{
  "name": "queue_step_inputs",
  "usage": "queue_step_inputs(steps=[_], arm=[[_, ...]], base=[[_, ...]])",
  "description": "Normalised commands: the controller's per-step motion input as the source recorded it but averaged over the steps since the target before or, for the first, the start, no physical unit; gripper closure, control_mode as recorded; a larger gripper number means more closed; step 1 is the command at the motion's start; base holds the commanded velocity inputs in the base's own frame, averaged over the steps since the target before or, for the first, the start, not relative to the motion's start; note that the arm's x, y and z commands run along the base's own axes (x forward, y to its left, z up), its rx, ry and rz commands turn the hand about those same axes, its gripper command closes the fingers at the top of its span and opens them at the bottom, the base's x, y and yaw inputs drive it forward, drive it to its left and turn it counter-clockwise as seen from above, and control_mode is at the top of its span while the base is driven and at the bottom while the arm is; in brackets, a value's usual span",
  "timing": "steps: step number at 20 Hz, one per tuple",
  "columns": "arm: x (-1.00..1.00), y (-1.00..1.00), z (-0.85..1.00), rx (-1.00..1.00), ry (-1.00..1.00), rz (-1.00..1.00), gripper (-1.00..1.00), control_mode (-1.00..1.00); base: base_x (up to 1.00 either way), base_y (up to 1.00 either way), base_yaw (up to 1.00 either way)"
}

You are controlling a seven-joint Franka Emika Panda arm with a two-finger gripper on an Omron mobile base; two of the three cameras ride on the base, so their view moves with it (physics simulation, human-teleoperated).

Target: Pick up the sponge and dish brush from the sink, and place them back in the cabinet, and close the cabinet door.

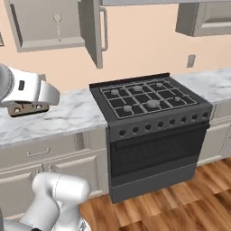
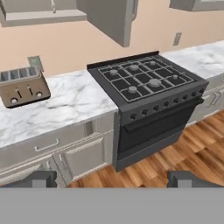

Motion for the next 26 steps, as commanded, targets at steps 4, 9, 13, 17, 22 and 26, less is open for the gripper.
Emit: queue_step_inputs(steps=[4, 9, 13, 17, 22, 26], arm=[[0.0, 0.0, 0.0, 0.0, 0.0, 0.0, -1.0, 1.0], [0.0, 0.0, 0.0, 0.0, 0.0, 0.0, -1.0, 1.0], [0.0, 0.0, 0.0, 0.0, 0.0, 0.0, -1.0, 1.0], [0.0, 0.0, 0.0, 0.0, 0.0, 0.0, -1.0, 1.0], [0.0, 0.0, 0.0, 0.0, 0.0, 0.0, -1.0, 1.0], [0.0, 0.0, 0.0, 0.0, 0.0, 0.0, -1.0, 1.0]], base=[[-0.08, -0.11, -0.48], [-0.01, -0.1, -0.5], [0.0, -0.18, -0.5], [0.0, -0.26, -0.48], [0.0, -0.2, -0.51], [0.0, -0.23, -0.53]])
